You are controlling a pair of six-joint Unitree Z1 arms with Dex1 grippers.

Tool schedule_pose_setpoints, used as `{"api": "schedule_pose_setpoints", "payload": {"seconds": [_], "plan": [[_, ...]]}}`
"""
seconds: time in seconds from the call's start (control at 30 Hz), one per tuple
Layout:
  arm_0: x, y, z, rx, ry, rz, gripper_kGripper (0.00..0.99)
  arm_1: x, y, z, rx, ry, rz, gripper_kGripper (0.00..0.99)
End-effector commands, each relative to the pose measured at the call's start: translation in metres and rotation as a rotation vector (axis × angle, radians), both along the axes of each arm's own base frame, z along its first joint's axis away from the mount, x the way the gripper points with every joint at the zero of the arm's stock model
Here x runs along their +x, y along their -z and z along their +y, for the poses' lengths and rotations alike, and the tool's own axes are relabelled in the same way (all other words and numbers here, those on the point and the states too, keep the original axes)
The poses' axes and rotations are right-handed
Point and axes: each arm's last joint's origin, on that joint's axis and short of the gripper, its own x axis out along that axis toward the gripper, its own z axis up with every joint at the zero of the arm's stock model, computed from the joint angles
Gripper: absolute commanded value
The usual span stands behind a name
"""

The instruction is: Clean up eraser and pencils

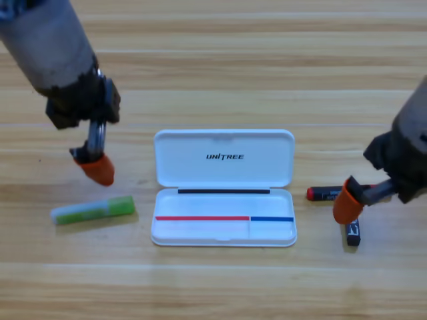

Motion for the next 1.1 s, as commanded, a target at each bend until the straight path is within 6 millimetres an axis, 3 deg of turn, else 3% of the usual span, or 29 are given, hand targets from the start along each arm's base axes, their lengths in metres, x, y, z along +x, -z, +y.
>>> {"api": "schedule_pose_setpoints", "payload": {"seconds": [0.03, 0.47, 0.83, 0.9, 1.1], "plan": [[0.019, 0.041, 0.003, 0.063, -0.068, 0.120, 0.960, 0.026, 0.043, -0.003, -0.098, 0.158, 0.123, 0.990], [0.030, 0.080, 0.013, 0.127, -0.111, 0.187, 0.959, 0.054, 0.084, 0.013, -0.108, 0.485, 0.196, 0.962], [0.028, 0.087, 0.018, 0.137, -0.117, 0.169, 0.962, 0.061, 0.103, 0.015, -0.116, 0.523, 0.196, 0.890], [0.028, 0.090, 0.018, 0.138, -0.116, 0.160, 0.962, 0.064, 0.108, 0.014, -0.106, 0.522, 0.195, 0.825], [0.027, 0.104, 0.021, 0.145, -0.091, 0.136, 0.963, 0.068, 0.116, 0.012, -0.103, 0.517, 0.198, 0.807]]}}
